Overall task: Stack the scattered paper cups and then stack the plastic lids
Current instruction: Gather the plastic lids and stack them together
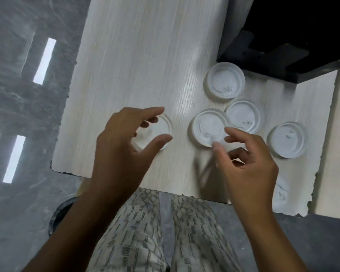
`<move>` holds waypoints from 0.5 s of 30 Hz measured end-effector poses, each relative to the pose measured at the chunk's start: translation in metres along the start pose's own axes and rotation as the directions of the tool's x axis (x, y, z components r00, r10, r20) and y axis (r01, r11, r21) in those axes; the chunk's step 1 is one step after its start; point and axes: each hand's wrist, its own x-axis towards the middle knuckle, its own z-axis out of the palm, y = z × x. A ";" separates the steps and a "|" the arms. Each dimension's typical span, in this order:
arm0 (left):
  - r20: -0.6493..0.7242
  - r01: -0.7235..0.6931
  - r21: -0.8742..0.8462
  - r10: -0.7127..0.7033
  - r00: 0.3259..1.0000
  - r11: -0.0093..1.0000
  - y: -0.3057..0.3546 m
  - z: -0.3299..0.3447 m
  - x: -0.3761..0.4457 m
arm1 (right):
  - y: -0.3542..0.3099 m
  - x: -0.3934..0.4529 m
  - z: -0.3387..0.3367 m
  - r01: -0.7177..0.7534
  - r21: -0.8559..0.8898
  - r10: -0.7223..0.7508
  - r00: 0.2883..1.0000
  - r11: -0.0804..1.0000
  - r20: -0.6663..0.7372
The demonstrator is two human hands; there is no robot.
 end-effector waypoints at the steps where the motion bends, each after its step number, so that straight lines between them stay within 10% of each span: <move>1: 0.068 -0.038 0.019 0.037 0.997 0.999 0.004 0.007 0.006 | 0.005 0.004 -0.004 -0.004 -0.043 0.005 1.000 0.999 0.009; 8: 0.463 -0.146 0.281 -0.001 0.887 0.948 0.027 0.045 0.043 | 0.024 0.020 -0.005 -0.034 -0.109 0.043 0.995 0.994 0.089; 15: 0.416 -0.174 0.309 0.032 0.909 0.935 0.022 0.050 0.045 | 0.023 0.027 0.003 -0.012 -0.078 0.021 0.994 0.997 0.111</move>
